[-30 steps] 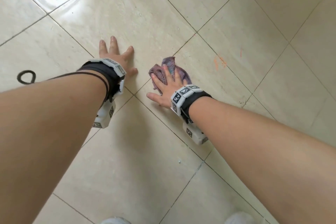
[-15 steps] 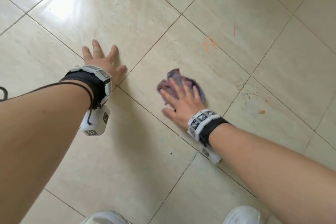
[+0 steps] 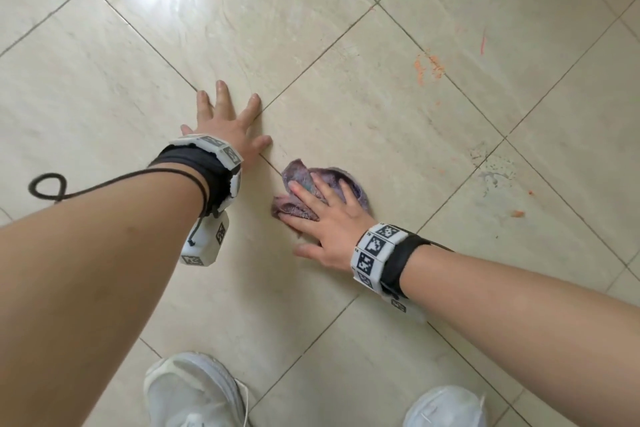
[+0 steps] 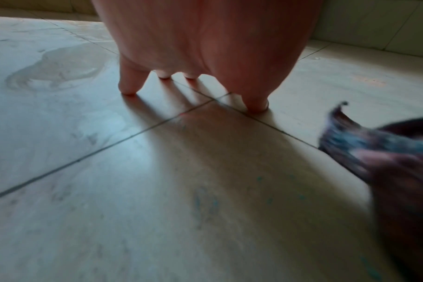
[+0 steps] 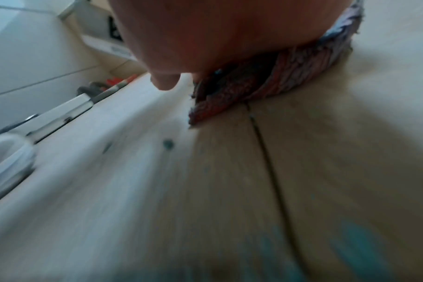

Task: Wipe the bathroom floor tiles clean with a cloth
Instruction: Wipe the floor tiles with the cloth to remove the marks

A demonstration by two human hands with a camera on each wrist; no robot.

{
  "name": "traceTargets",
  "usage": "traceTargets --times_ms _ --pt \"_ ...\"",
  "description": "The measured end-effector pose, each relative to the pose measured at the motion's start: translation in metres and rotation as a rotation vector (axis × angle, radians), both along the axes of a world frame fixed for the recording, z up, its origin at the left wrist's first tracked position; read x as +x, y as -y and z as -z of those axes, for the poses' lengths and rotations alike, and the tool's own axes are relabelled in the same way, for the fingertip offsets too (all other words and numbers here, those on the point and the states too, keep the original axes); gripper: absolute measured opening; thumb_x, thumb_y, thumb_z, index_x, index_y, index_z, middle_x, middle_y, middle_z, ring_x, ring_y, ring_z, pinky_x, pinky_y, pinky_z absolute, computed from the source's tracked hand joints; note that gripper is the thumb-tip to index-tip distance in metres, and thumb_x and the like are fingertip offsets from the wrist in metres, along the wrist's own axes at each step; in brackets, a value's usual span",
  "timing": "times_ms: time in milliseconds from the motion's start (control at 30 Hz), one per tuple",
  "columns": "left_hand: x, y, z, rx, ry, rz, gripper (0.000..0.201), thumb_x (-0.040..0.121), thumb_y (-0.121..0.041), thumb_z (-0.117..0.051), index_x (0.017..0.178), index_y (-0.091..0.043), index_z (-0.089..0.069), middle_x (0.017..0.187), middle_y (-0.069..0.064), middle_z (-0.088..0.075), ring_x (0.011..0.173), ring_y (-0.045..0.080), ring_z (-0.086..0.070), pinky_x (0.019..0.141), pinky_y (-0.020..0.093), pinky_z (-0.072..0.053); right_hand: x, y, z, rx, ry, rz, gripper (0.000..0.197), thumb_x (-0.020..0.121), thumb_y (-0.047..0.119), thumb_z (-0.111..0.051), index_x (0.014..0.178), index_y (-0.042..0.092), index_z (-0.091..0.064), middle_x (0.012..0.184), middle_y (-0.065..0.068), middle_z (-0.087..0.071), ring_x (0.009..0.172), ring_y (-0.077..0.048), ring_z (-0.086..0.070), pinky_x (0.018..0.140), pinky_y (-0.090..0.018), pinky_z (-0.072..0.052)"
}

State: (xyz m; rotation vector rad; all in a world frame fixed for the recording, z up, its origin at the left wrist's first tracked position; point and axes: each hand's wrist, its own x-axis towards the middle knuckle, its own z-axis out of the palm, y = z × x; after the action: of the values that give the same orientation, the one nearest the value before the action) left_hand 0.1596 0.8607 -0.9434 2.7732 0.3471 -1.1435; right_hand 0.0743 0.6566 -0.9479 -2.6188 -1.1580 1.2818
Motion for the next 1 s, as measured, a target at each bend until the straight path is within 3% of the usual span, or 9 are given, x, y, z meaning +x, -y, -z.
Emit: traceTargets --times_ms 167,267,367,500,633,800,1000 --pt "-0.004 0.008 -0.003 0.026 -0.029 -0.014 0.075 0.096 -0.061 -0.039 0.152 -0.046 0.008 0.160 0.002 0.028 0.147 0.034 0.021 0.115 0.065 -0.014 -0.002 0.049 -0.001 -0.034 0.005 -0.131 0.064 0.089 0.068 -0.011 0.150 0.051 -0.007 0.145 0.016 0.034 0.142 -0.017 0.030 0.116 -0.055 0.010" --pt "-0.005 0.015 -0.008 0.077 -0.038 0.016 0.076 0.097 -0.062 -0.036 0.153 -0.041 0.010 0.160 0.007 0.026 0.146 0.040 0.018 0.120 0.052 -0.001 0.020 0.055 -0.001 -0.067 0.029 -0.024 0.056 0.098 0.062 -0.022 0.150 0.052 -0.004 0.151 0.017 0.032 0.146 -0.020 0.025 0.116 -0.054 0.012" --pt "-0.004 0.019 -0.013 0.102 -0.043 0.014 0.076 0.098 -0.060 -0.036 0.153 -0.040 0.011 0.160 0.008 0.026 0.146 0.041 0.018 0.120 0.048 0.004 0.039 0.036 0.000 -0.039 0.073 0.106 0.056 0.098 0.061 -0.025 0.150 0.051 -0.005 0.159 0.012 0.024 0.146 -0.022 0.024 0.115 -0.055 0.013" --pt "-0.006 0.021 -0.011 0.091 -0.036 -0.004 0.075 0.098 -0.061 -0.036 0.154 -0.041 0.010 0.161 0.007 0.025 0.147 0.040 0.018 0.120 0.051 0.002 0.046 0.016 0.004 -0.031 0.098 0.211 0.059 0.096 0.063 -0.025 0.150 0.052 -0.004 0.159 0.009 0.024 0.145 -0.024 0.027 0.115 -0.057 0.014" --pt "-0.026 0.015 -0.003 -0.011 -0.010 -0.091 0.072 0.097 -0.059 -0.040 0.152 -0.049 0.005 0.160 -0.002 0.027 0.147 0.031 0.021 0.114 0.066 -0.010 0.037 0.010 0.008 -0.025 0.094 0.227 0.060 0.096 0.065 -0.024 0.150 0.051 -0.002 0.159 0.006 0.027 0.145 -0.027 0.027 0.115 -0.057 0.015" --pt "-0.056 0.010 0.001 -0.024 0.014 -0.088 0.069 0.098 -0.058 -0.037 0.152 -0.049 0.004 0.160 -0.005 0.028 0.148 0.024 0.022 0.114 0.066 -0.009 0.020 0.003 0.005 0.006 0.072 0.109 0.057 0.097 0.063 -0.025 0.150 0.051 -0.007 0.160 0.006 0.024 0.146 -0.028 0.025 0.113 -0.058 0.015" --pt "-0.089 0.012 0.007 -0.003 0.070 -0.095 0.065 0.100 -0.057 -0.030 0.153 -0.045 0.007 0.160 0.000 0.026 0.149 0.026 0.019 0.116 0.064 -0.006 -0.011 0.000 0.000 0.025 0.020 -0.041 0.056 0.098 0.061 -0.025 0.150 0.050 -0.009 0.160 0.007 0.025 0.145 -0.026 0.026 0.114 -0.057 0.014"
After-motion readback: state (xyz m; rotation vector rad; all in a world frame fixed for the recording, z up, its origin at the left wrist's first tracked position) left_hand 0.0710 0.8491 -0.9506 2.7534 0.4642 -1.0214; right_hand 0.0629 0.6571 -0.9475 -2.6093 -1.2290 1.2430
